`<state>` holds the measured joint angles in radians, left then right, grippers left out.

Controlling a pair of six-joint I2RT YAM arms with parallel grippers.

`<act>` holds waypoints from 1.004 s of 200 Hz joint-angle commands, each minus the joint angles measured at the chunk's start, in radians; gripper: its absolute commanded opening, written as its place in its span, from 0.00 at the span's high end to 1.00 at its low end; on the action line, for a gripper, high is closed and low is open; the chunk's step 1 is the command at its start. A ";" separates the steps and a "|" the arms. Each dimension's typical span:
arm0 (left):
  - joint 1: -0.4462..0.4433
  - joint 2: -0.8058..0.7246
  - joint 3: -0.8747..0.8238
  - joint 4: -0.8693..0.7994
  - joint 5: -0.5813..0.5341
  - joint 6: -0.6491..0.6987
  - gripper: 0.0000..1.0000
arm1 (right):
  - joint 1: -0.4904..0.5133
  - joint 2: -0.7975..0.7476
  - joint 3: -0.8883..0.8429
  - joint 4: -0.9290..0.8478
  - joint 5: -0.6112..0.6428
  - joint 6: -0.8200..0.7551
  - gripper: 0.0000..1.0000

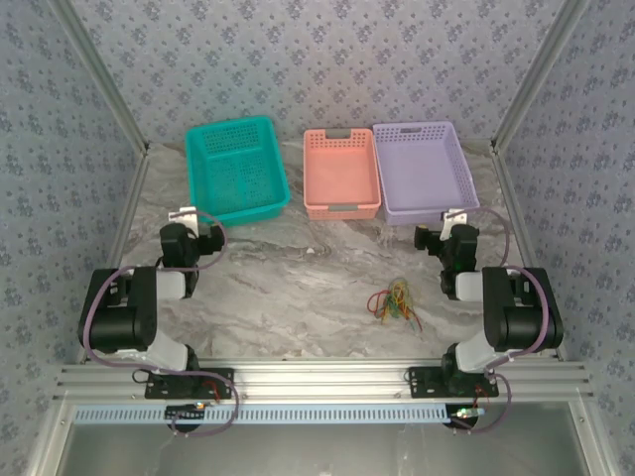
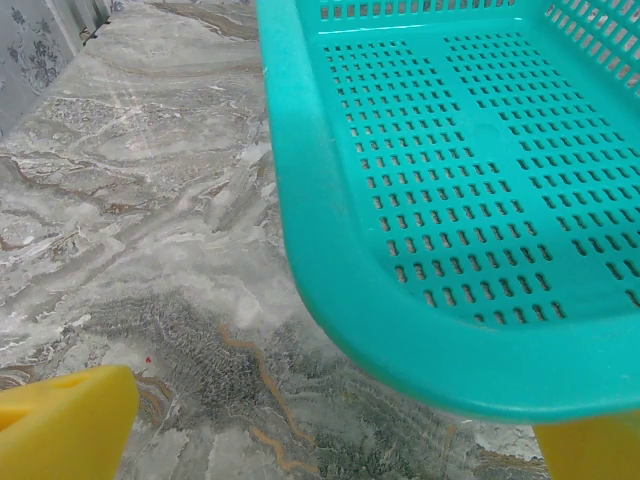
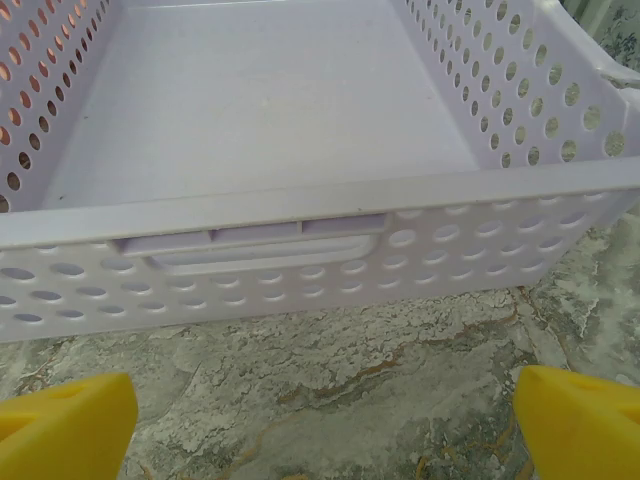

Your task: Untangle the cables

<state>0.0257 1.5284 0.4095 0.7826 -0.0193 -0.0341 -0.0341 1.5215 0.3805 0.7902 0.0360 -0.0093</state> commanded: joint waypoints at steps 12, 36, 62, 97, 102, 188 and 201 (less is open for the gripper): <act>0.001 0.004 0.006 0.026 -0.002 0.003 0.01 | 0.001 0.001 0.014 0.006 -0.009 -0.014 0.01; 0.002 0.004 0.006 0.026 -0.002 0.003 0.01 | 0.001 0.000 0.014 0.006 -0.009 -0.014 0.01; 0.001 0.005 0.006 0.026 -0.002 0.003 0.01 | 0.001 0.001 0.014 0.006 -0.010 -0.014 0.01; 0.002 0.005 0.006 0.026 -0.002 0.002 0.01 | 0.001 0.001 0.015 0.006 -0.009 -0.014 0.01; 0.002 0.004 0.006 0.026 -0.002 0.003 0.01 | 0.001 0.000 0.015 0.006 -0.009 -0.013 0.01; -0.061 -0.540 0.007 -0.468 -0.165 -0.036 0.01 | 0.025 -0.431 0.029 -0.307 0.173 0.026 0.01; -0.074 -0.688 0.011 -0.557 -0.190 -0.057 0.01 | 0.030 -0.581 0.076 -0.449 0.199 0.050 0.01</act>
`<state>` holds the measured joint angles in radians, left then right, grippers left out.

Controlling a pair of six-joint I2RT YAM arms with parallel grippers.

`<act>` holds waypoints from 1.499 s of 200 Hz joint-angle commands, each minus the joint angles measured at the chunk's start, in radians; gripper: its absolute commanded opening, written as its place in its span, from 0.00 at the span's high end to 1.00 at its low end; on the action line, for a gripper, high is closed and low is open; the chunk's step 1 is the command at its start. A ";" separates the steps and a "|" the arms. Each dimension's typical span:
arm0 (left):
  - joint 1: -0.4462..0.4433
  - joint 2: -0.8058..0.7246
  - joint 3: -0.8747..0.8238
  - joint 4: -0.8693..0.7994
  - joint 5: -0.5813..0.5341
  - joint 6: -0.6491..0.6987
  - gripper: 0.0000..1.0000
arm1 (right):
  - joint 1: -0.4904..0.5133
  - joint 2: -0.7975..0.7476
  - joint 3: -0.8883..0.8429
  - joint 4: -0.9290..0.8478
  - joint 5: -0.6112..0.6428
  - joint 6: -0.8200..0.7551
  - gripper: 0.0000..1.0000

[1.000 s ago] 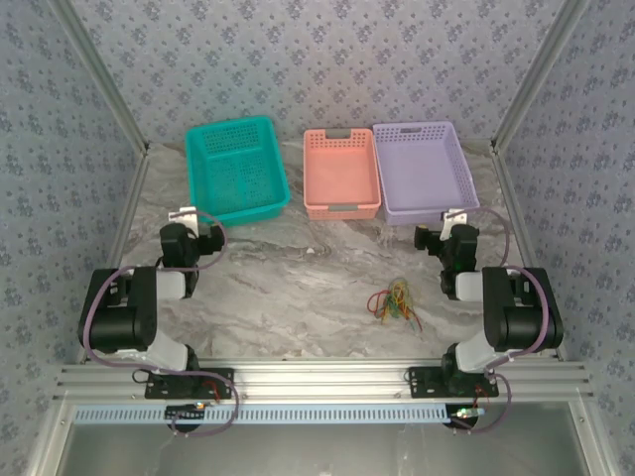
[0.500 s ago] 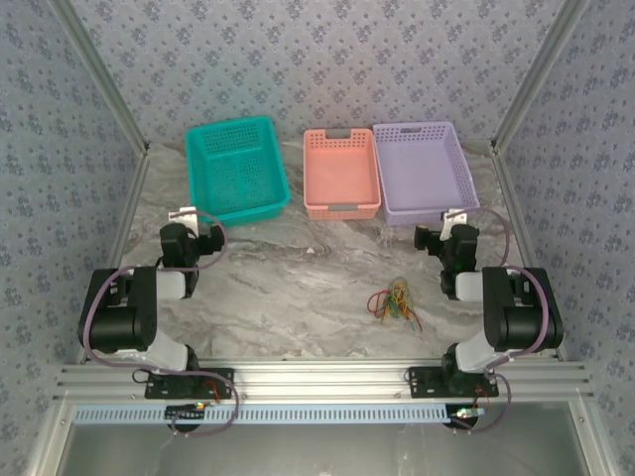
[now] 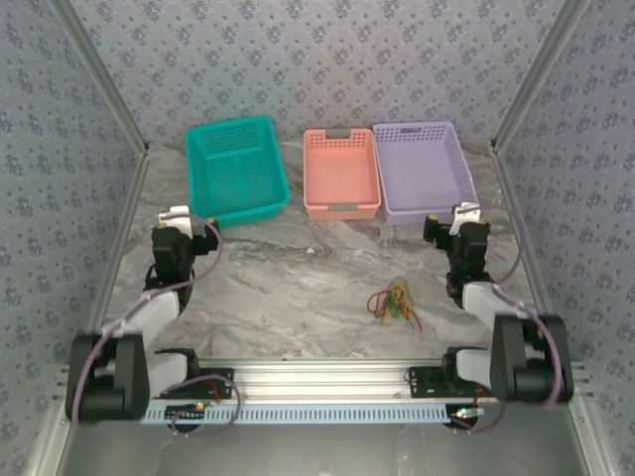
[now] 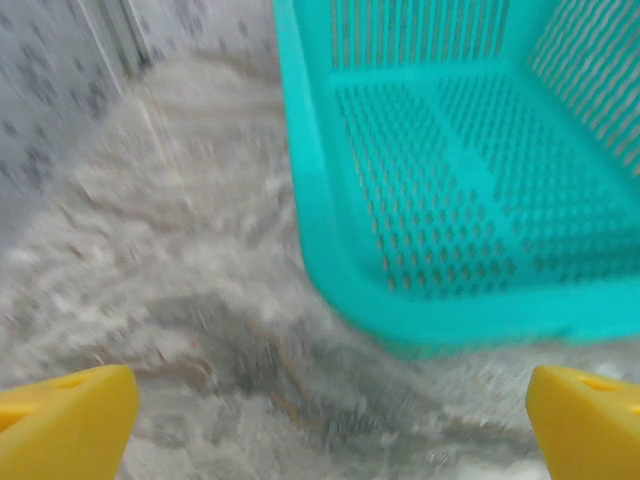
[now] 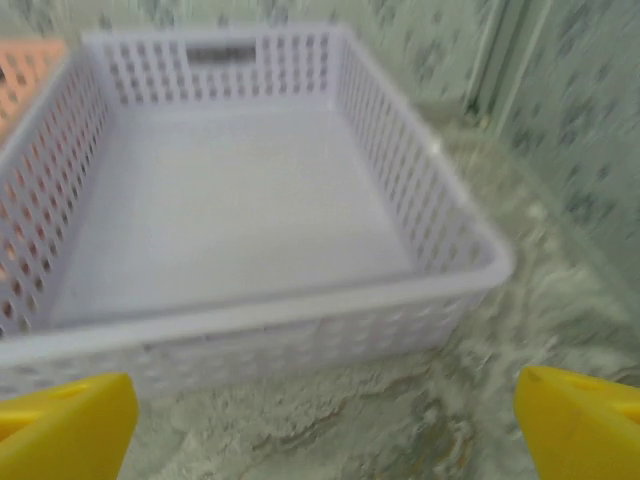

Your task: Untangle the cables

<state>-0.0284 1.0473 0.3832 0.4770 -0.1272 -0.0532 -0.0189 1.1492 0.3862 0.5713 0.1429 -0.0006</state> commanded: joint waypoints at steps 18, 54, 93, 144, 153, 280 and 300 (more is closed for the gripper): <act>-0.039 -0.393 0.084 -0.393 -0.109 -0.056 0.01 | 0.025 -0.388 0.165 -0.410 0.089 0.091 0.01; -0.082 -0.453 0.384 -0.778 -0.198 -0.275 0.01 | 0.053 -0.474 0.516 -0.877 -0.001 0.367 0.01; -0.034 -0.169 0.663 -1.141 0.139 -0.470 0.01 | 0.089 -0.396 0.653 -1.077 -0.401 0.554 0.01; 0.023 0.126 0.716 -1.281 0.090 -0.455 0.03 | 0.410 -0.246 0.680 -1.354 -0.180 0.547 0.14; 0.023 0.152 0.715 -1.272 0.112 -0.460 0.07 | 0.469 -0.233 0.645 -1.355 -0.143 0.567 0.14; -0.065 0.414 0.788 -1.126 0.019 -0.427 0.12 | 0.592 -0.150 0.355 -1.310 -0.040 0.774 0.36; -0.052 0.459 0.826 -1.101 0.014 -0.425 0.12 | 0.596 -0.159 0.360 -1.318 -0.040 0.770 0.35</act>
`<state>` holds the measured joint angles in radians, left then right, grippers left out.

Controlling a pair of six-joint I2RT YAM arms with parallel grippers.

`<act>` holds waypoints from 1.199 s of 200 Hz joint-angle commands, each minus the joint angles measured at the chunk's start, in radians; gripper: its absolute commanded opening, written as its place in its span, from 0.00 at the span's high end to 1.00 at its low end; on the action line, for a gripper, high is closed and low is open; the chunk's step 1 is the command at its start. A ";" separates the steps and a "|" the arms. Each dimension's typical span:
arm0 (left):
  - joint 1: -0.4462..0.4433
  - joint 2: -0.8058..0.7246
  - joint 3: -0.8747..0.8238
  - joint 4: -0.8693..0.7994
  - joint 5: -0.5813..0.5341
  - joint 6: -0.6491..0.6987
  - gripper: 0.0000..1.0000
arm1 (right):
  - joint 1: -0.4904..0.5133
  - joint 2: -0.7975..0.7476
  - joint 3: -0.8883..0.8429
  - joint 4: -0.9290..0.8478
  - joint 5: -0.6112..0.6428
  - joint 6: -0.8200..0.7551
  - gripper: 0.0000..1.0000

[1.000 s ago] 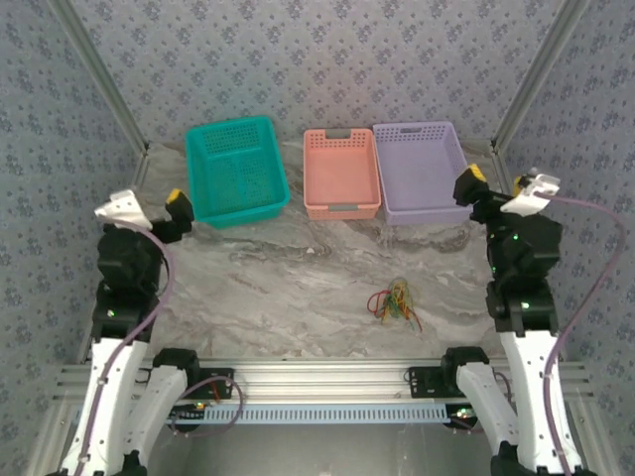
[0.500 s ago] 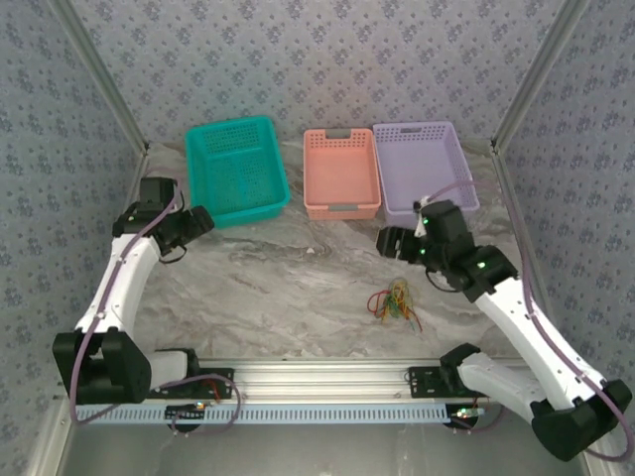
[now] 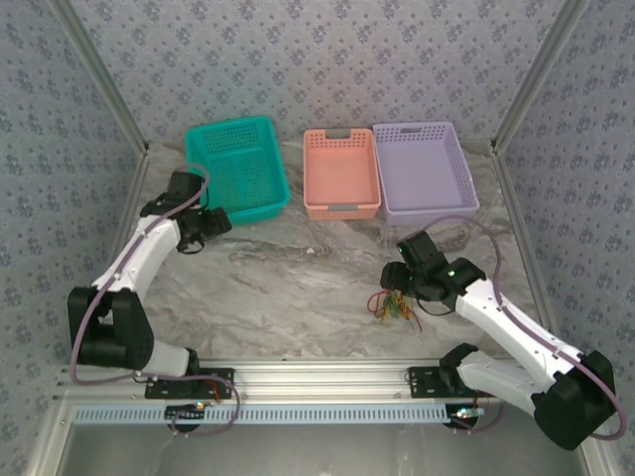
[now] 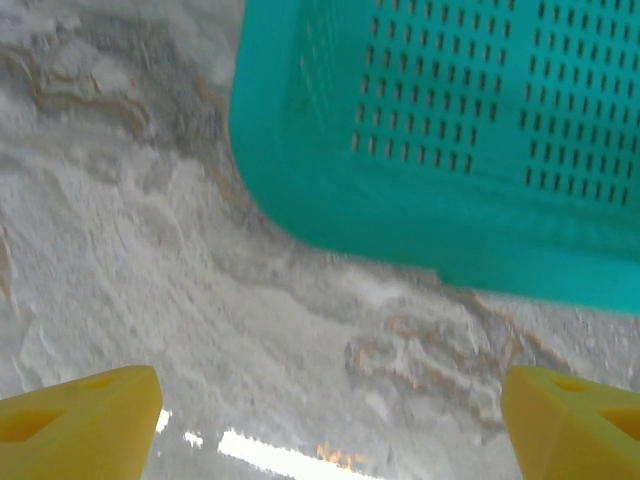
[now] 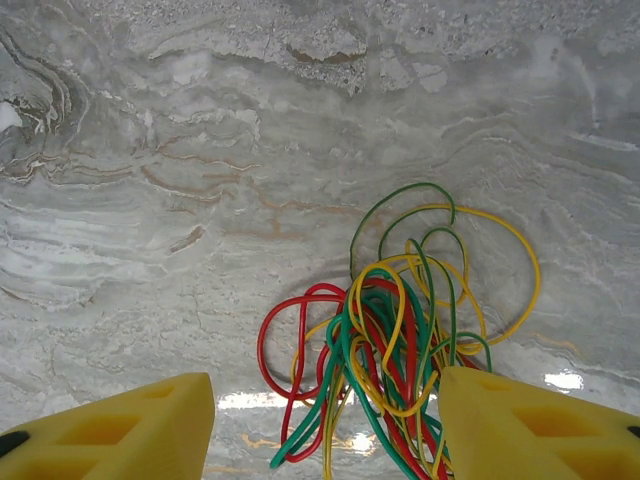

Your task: Untangle the cables

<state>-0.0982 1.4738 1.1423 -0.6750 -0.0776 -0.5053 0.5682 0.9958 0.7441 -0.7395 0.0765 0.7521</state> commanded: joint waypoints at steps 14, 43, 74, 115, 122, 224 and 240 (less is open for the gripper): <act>0.018 0.042 0.076 0.080 -0.034 0.020 0.11 | 0.010 -0.013 0.001 -0.009 0.024 0.016 0.34; 0.025 0.119 0.127 0.073 -0.084 0.026 0.13 | 0.013 -0.017 -0.004 -0.009 0.018 0.016 0.34; 0.032 0.251 0.209 0.028 -0.123 0.080 0.39 | 0.021 -0.032 0.005 -0.023 0.022 0.012 0.34; 0.010 0.306 0.222 0.014 -0.141 0.144 0.66 | 0.019 -0.045 0.016 -0.050 0.043 0.002 0.33; 0.005 0.303 0.218 0.015 -0.150 0.153 0.72 | 0.020 -0.048 0.015 -0.051 0.045 0.001 0.33; -0.069 0.227 0.183 0.021 -0.155 0.246 1.00 | 0.017 -0.030 0.034 -0.071 0.046 -0.019 0.32; -0.069 0.252 0.203 0.018 -0.123 0.259 1.00 | 0.015 -0.026 0.031 -0.074 0.047 -0.021 0.32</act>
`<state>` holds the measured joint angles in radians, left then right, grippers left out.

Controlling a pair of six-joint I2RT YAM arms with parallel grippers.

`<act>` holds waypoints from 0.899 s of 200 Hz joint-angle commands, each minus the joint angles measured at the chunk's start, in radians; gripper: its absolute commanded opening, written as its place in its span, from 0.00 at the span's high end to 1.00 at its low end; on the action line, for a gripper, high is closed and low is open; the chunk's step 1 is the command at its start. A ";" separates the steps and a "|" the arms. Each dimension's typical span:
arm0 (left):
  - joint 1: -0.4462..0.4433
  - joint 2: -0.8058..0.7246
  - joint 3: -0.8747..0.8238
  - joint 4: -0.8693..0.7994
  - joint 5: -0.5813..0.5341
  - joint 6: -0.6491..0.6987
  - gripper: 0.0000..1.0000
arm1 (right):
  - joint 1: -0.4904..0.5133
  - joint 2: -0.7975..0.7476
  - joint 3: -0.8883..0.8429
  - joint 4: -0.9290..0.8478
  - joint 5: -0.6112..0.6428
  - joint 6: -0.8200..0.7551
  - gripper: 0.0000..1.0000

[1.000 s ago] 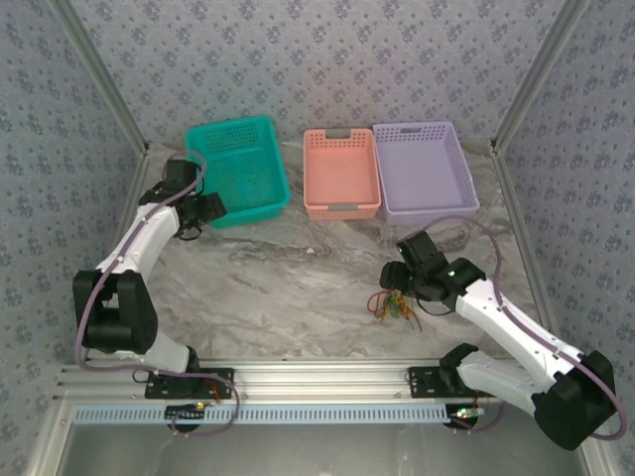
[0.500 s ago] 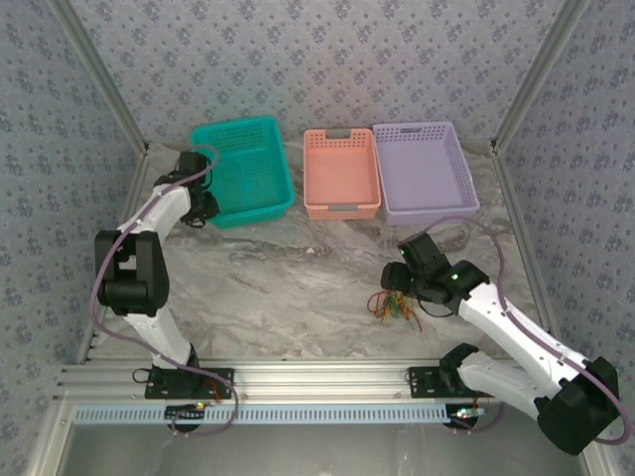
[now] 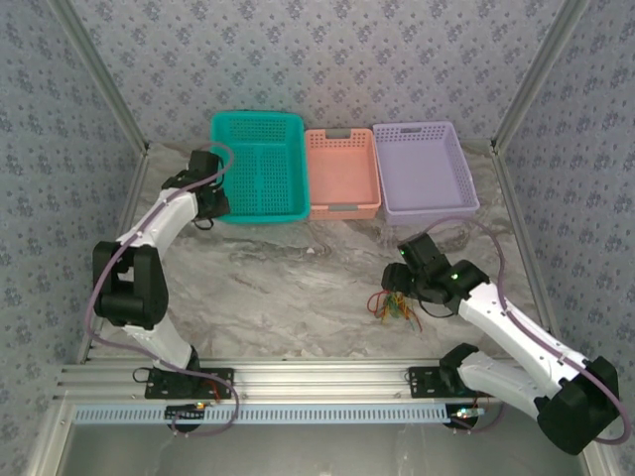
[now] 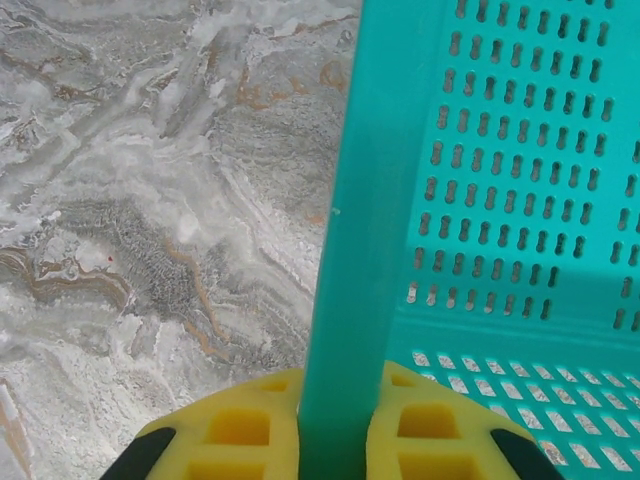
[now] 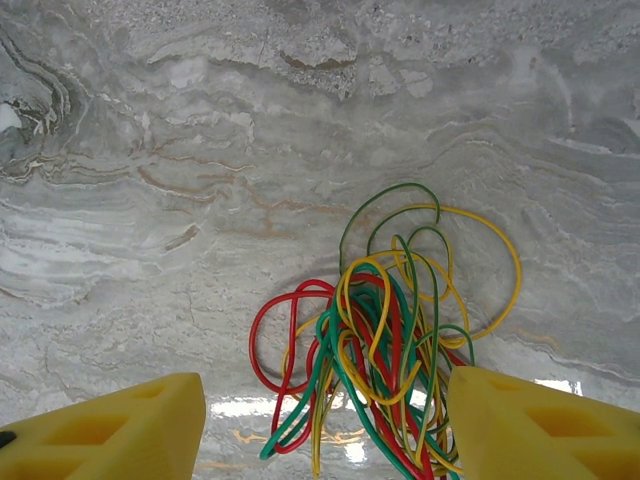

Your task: Untangle the cables

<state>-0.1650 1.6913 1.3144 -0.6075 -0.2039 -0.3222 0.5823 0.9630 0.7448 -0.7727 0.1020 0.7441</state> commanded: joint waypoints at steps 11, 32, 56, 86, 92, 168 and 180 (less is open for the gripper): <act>-0.002 0.056 0.048 -0.052 0.015 0.081 1.00 | 0.001 0.018 0.027 -0.035 0.017 -0.012 0.31; -0.002 0.097 0.077 -0.054 0.036 0.097 0.98 | 0.002 0.048 0.012 -0.017 0.007 -0.008 0.31; -0.002 0.135 0.112 -0.064 0.046 0.107 0.89 | -0.002 0.076 -0.011 0.002 0.014 0.001 0.32; -0.003 0.151 0.140 -0.094 0.036 0.110 0.77 | -0.010 0.112 -0.034 0.035 0.006 0.002 0.35; -0.004 0.147 0.141 -0.097 0.028 0.108 0.71 | -0.012 0.123 -0.035 0.041 0.004 0.001 0.36; -0.050 -0.144 0.081 -0.146 -0.062 0.048 0.39 | -0.013 0.261 -0.055 0.123 -0.023 -0.018 0.49; -0.088 -0.217 0.055 -0.158 -0.058 0.021 0.39 | -0.006 0.295 -0.043 0.134 -0.028 -0.031 0.50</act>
<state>-0.1890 1.6337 1.3983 -0.7113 -0.2340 -0.2562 0.5739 1.2106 0.6964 -0.6701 0.0883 0.7372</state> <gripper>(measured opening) 0.611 0.511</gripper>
